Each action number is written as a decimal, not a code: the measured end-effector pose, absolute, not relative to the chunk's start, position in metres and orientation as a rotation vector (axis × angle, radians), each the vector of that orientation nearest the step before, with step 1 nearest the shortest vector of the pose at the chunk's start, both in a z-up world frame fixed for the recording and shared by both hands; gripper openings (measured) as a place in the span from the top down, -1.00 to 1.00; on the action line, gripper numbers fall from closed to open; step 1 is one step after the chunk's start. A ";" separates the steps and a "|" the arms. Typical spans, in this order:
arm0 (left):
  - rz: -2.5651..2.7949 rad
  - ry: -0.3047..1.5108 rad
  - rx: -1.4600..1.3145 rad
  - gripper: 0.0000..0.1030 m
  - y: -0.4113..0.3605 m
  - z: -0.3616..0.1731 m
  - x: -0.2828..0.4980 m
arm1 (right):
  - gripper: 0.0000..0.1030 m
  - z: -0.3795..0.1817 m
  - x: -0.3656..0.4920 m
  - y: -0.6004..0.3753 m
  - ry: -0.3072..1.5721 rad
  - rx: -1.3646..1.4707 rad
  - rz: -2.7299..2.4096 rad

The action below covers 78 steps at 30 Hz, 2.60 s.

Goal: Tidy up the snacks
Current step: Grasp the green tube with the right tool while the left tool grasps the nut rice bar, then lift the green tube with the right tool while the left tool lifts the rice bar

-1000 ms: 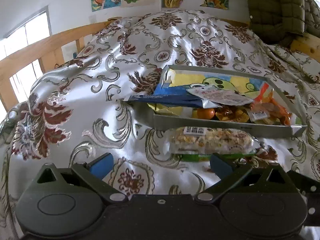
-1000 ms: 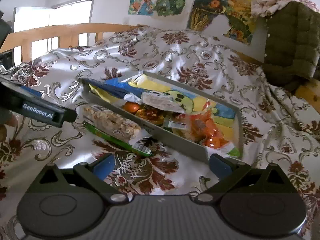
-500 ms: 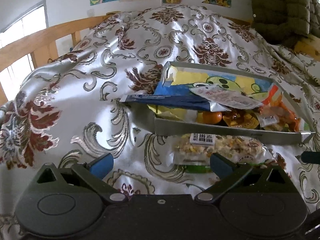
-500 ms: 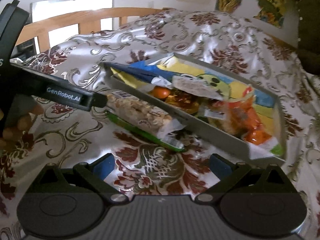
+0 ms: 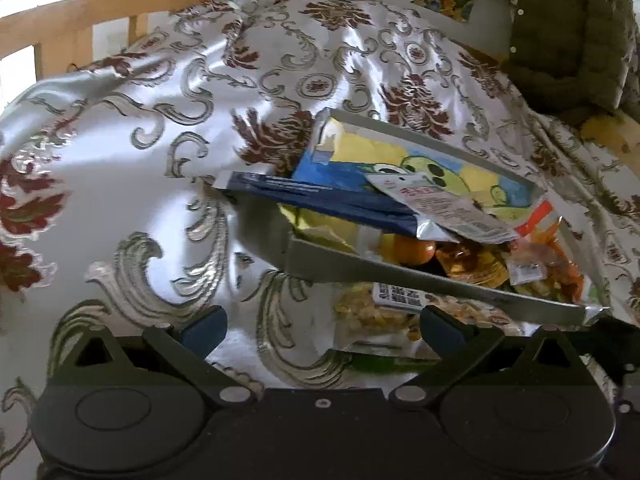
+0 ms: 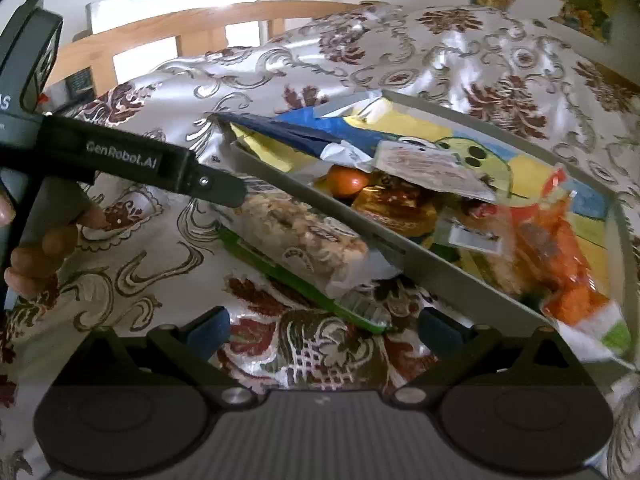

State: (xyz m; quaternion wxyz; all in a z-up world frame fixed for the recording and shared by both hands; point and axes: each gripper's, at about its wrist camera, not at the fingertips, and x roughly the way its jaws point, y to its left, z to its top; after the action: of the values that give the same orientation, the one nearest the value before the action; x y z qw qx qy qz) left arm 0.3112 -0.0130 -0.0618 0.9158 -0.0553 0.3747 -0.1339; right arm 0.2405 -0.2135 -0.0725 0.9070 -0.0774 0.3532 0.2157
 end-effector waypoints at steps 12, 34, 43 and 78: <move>-0.362 0.803 -0.169 -0.92 -0.016 -0.070 0.324 | -0.44 -0.082 0.263 -0.216 0.796 -0.100 0.556; -0.436 0.907 -0.334 -0.86 -0.014 -0.084 0.343 | 0.30 -0.078 0.253 -0.194 0.791 -0.161 0.633; -0.427 0.896 -0.345 -0.43 -0.014 -0.080 0.339 | 0.57 -0.075 0.237 -0.169 0.777 -0.334 0.592; -0.191 0.918 -0.591 0.00 0.052 -0.050 0.225 | 0.55 -0.075 0.152 -0.188 0.953 -0.304 0.258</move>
State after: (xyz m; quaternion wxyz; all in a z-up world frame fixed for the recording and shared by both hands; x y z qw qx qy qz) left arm 0.2246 0.0522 -0.0500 0.8503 -0.2807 0.4359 -0.0908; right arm 0.1521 -0.1877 -0.0747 0.8697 -0.1451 0.4554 0.1235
